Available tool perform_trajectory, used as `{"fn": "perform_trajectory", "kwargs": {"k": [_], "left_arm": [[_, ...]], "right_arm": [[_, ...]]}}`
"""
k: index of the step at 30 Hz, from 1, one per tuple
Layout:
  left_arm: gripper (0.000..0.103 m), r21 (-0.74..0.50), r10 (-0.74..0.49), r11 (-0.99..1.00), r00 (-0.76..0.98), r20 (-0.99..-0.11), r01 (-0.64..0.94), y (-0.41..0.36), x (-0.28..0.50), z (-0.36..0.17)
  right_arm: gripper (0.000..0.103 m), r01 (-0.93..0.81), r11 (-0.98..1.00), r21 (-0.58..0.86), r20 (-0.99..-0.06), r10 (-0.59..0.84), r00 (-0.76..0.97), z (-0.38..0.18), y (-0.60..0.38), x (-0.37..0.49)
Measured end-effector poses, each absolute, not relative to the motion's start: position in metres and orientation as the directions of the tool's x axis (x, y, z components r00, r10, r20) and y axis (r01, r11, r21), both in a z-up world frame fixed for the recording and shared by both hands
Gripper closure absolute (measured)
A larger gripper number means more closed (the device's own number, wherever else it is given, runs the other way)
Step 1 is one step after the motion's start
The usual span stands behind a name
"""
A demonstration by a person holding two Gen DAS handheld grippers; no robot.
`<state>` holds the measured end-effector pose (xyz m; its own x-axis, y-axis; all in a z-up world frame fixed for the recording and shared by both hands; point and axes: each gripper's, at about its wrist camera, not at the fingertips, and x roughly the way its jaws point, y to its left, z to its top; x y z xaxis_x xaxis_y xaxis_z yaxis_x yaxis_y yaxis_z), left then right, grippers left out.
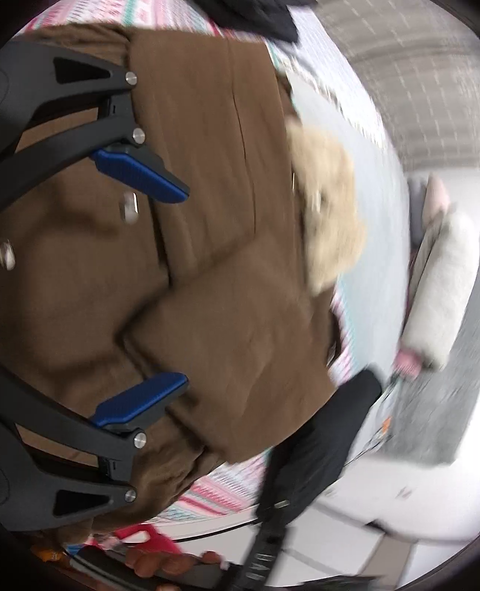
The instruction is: Fold large clothes
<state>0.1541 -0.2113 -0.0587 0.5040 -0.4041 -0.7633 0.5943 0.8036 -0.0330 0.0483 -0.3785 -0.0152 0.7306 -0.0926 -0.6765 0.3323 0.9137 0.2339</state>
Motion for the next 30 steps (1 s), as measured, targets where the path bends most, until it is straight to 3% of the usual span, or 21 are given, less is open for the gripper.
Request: {"fn": "perform_trajectory", "kwargs": {"k": [3, 5, 7, 9, 12, 17, 26, 27, 29, 30], "left_arm": [[0.013, 0.048, -0.360, 0.790, 0.526, -0.771, 0.611, -0.238, 0.151, -0.075], [0.041, 0.080, -0.310, 0.830, 0.576, -0.756, 0.552, -0.237, 0.158, -0.080], [0.046, 0.021, -0.301, 0.877, 0.584, -0.754, 0.479, -0.218, 0.169, -0.076], [0.046, -0.046, -0.306, 0.916, 0.620, -0.722, 0.399, -0.185, 0.172, -0.064], [0.046, -0.052, -0.292, 0.930, 0.645, -0.706, 0.363, -0.148, 0.168, -0.054], [0.027, -0.033, -0.337, 0.887, 0.598, -0.727, 0.460, -0.108, 0.161, -0.058], [0.029, -0.186, -0.327, 0.924, 0.441, -0.836, 0.333, -0.113, 0.214, -0.105], [0.035, -0.178, -0.317, 0.930, 0.461, -0.829, 0.320, -0.117, 0.218, -0.103], [0.092, -0.178, -0.330, 0.925, 0.479, -0.813, 0.335, -0.123, 0.219, -0.094], [0.092, -0.186, -0.343, 0.920, 0.480, -0.807, 0.344, -0.125, 0.220, -0.090]], "right_arm": [[0.037, 0.332, 0.905, 0.264, -0.686, -0.066, 0.725, -0.018, -0.383, 0.044], [0.037, 0.325, 0.910, 0.258, -0.689, -0.063, 0.722, -0.018, -0.384, 0.048], [0.037, 0.316, 0.917, 0.241, -0.693, -0.066, 0.718, -0.018, -0.383, 0.051], [0.037, 0.315, 0.922, 0.224, -0.702, -0.072, 0.709, -0.021, -0.382, 0.052], [0.037, 0.329, 0.919, 0.219, -0.718, -0.076, 0.692, -0.025, -0.384, 0.052], [0.037, 0.354, 0.899, 0.259, -0.729, -0.058, 0.682, -0.027, -0.389, 0.052], [0.037, 0.357, 0.897, 0.261, -0.741, -0.051, 0.670, -0.029, -0.388, 0.051], [0.037, 0.361, 0.895, 0.261, -0.741, -0.054, 0.670, -0.029, -0.390, 0.051], [0.037, 0.372, 0.890, 0.264, -0.741, -0.061, 0.669, -0.030, -0.395, 0.050], [0.037, 0.383, 0.885, 0.266, -0.742, -0.066, 0.667, -0.031, -0.399, 0.049]]}}
